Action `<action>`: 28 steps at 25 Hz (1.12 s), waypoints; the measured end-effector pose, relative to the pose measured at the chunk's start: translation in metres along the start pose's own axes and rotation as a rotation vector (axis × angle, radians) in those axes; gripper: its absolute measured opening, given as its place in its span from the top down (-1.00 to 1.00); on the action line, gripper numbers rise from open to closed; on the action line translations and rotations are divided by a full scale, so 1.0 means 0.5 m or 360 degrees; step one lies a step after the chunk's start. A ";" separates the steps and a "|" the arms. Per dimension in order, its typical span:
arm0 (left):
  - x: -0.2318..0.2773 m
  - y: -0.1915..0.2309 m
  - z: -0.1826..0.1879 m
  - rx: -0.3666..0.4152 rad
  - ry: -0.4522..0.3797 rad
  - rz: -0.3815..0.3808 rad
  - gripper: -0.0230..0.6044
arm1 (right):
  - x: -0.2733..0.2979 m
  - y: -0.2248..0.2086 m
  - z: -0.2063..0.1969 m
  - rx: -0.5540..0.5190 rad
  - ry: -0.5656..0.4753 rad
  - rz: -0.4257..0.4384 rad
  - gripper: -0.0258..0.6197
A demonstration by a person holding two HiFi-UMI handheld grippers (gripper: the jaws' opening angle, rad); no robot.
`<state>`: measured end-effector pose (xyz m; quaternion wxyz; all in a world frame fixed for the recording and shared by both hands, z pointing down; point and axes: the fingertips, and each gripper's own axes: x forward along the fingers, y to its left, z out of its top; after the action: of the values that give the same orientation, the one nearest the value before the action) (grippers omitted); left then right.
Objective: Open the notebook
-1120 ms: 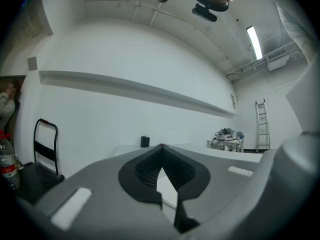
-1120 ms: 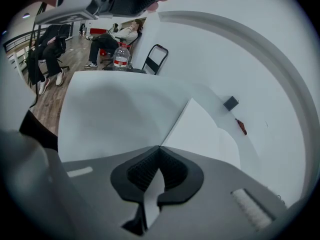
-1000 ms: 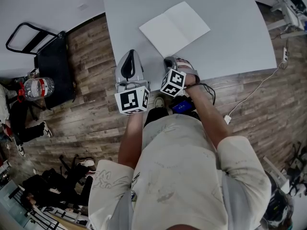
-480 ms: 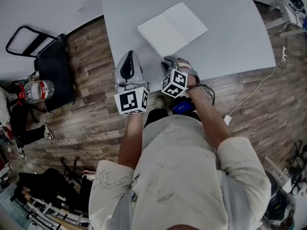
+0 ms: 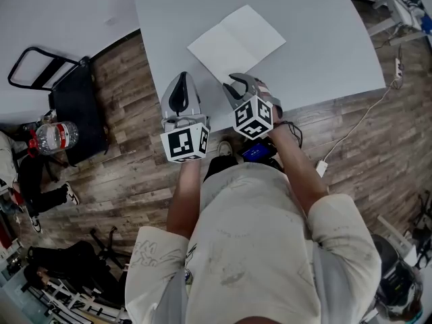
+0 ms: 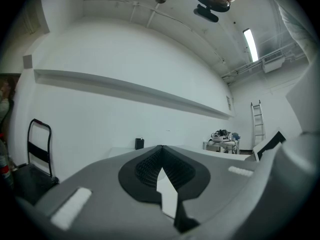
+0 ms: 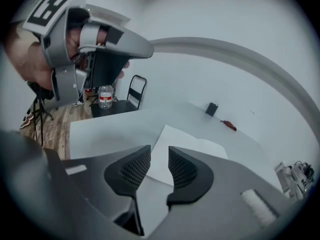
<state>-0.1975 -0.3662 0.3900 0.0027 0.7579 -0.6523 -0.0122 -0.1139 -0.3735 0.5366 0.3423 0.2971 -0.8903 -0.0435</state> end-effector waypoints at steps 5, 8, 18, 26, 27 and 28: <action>-0.017 -0.028 0.012 0.0005 -0.0018 -0.0038 0.87 | -0.074 -0.046 0.033 0.0209 -0.0181 -0.0101 0.56; -0.019 -0.061 0.024 0.0004 -0.0028 -0.0068 0.87 | -0.129 -0.086 0.043 0.0311 -0.0283 -0.0158 0.55; 0.013 -0.190 0.056 0.0038 -0.0054 -0.0148 0.87 | -0.293 -0.230 0.017 0.0512 -0.0562 -0.0348 0.56; 0.006 -0.330 0.084 0.0062 -0.0083 -0.0185 0.87 | -0.457 -0.316 -0.063 0.0587 -0.0724 -0.0561 0.87; 0.010 -0.330 0.087 0.0063 -0.0080 -0.0186 0.87 | -0.460 -0.322 -0.063 0.0593 -0.0733 -0.0572 0.88; 0.016 -0.326 0.088 0.0062 -0.0079 -0.0190 0.87 | -0.458 -0.329 -0.060 0.0603 -0.0742 -0.0584 0.89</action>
<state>-0.0361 -0.3494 0.3428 -0.0290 0.7949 -0.6058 -0.0184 0.1224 -0.3764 0.3796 0.0551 0.4924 -0.8686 -0.0049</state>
